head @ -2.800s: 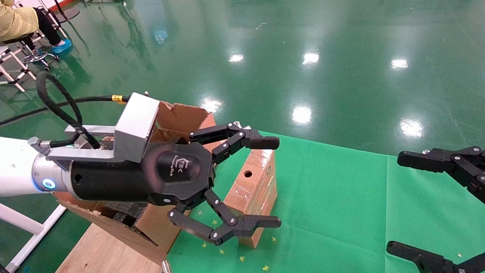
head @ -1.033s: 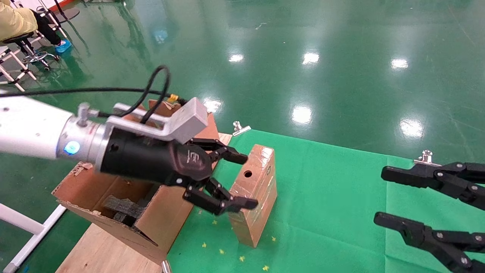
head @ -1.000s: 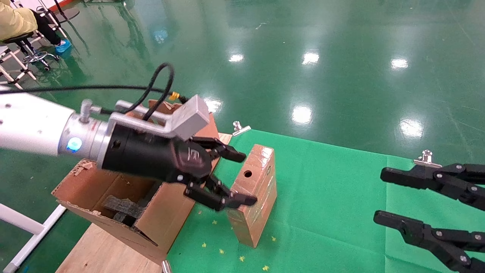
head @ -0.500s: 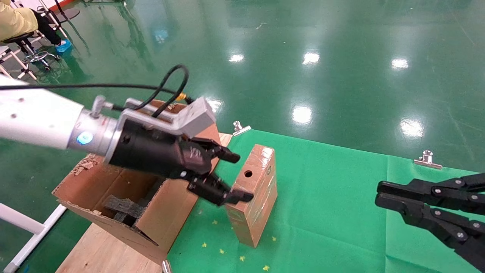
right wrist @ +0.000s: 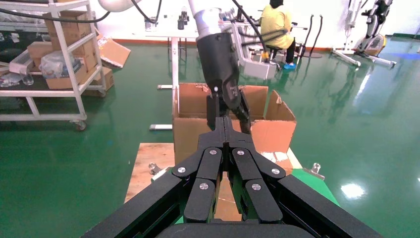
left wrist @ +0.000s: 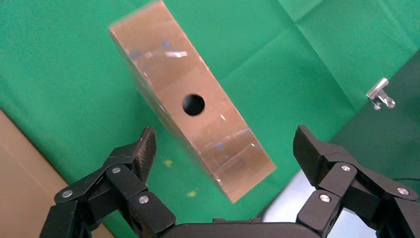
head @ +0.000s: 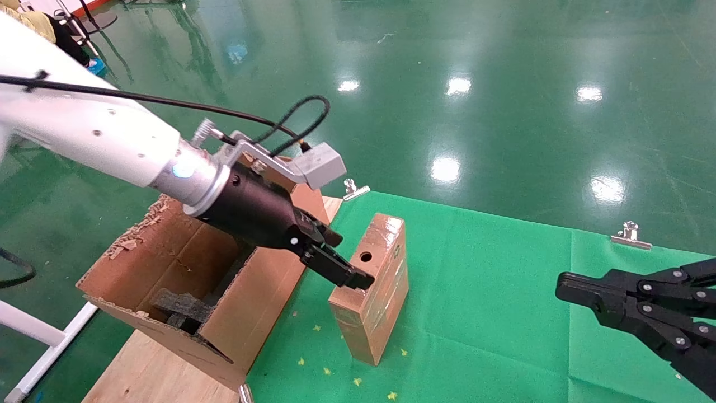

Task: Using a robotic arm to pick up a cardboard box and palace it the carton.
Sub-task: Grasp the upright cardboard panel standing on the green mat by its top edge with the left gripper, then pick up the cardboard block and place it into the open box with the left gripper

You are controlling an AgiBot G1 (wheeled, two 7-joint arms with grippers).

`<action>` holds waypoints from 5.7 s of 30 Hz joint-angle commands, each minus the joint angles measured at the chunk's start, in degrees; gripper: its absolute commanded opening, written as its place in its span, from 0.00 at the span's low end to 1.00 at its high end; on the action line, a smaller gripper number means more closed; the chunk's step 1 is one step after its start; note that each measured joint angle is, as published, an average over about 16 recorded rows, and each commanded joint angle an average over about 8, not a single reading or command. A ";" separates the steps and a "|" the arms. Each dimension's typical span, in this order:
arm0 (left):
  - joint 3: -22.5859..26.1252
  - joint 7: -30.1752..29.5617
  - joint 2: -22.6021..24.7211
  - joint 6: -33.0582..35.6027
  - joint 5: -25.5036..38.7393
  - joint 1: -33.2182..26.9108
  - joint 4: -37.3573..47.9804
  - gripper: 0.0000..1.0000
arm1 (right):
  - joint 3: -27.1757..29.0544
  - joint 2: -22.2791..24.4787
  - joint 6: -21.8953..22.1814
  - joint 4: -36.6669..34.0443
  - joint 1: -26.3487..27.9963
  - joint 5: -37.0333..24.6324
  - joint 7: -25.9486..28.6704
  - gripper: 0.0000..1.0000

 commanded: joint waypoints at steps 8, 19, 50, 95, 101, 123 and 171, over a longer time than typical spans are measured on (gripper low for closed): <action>8.01 -0.84 4.38 -0.35 0.30 -3.41 6.23 1.00 | -0.02 0.01 0.01 0.00 0.00 0.01 -0.01 0.00; 13.65 2.06 9.01 -0.92 0.39 -5.00 12.06 1.00 | -0.04 0.02 0.02 0.00 0.01 0.03 -0.02 0.00; 15.60 4.30 11.10 -1.40 0.45 -5.44 14.61 0.00 | -0.06 0.03 0.05 -0.02 0.01 0.06 -0.03 1.00; 9.32 14.32 -3.24 -11.28 8.72 -28.53 30.57 0.00 | -0.12 0.05 0.05 -0.05 0.03 0.10 -0.07 1.00; 11.77 17.74 -6.11 -11.15 14.57 -30.66 33.77 0.00 | -0.13 0.05 0.05 -0.05 0.04 0.11 -0.08 1.00; 13.98 16.89 -12.54 -16.18 15.87 -19.76 36.95 0.00 | -0.18 0.07 0.07 -0.05 0.05 0.14 -0.10 1.00; 13.43 24.50 -0.39 -34.93 11.64 0.15 59.95 0.00 | -0.27 0.11 0.11 -0.05 0.07 0.21 -0.15 1.00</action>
